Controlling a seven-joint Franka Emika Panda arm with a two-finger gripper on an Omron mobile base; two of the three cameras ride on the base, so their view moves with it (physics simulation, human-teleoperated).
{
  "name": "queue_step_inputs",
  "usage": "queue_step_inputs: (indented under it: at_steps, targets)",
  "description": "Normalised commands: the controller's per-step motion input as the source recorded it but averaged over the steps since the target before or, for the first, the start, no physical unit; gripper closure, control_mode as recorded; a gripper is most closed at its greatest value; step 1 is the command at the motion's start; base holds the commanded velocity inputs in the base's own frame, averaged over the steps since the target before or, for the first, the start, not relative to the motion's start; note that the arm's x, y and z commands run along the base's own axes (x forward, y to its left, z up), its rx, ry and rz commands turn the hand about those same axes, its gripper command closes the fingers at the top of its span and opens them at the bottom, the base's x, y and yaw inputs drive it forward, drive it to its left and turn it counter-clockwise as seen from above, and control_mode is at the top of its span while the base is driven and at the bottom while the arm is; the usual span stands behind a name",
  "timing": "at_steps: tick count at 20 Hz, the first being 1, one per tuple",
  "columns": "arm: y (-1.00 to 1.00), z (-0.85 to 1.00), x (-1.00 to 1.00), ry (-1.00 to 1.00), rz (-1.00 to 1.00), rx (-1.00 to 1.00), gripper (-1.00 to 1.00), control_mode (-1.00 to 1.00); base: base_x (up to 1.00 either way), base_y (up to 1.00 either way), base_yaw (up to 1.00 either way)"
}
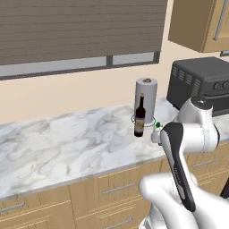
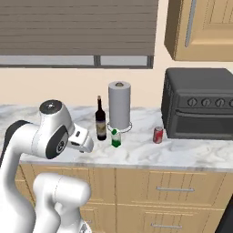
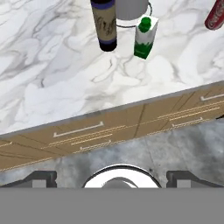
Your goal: Move the drinks to the dining counter.
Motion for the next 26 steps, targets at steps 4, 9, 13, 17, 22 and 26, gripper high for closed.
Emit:
queue_step_inputs:
  at_steps: [4,9,13,17,22,26]
  targets:
    - [0.00,0.00,0.00,0.00,0.00,0.00,-1.00,1.00,0.64,0.10,-0.09]
    - [0.00,0.00,0.00,0.00,0.00,0.00,-1.00,1.00,0.33,0.03,-0.02]
    - [0.00,0.00,0.00,0.00,0.00,0.00,-1.00,1.00,0.00,0.00,0.00]
    - [0.00,0.00,0.00,0.00,0.00,0.00,-1.00,1.00,0.00,0.00,0.00]
    - [0.00,0.00,-0.01,0.00,0.00,0.00,-1.00,-1.00,-0.01,0.00,0.00]
    - [0.00,0.09,0.00,0.00,0.00,0.00,-1.00,-1.00,0.00,0.00,0.00]
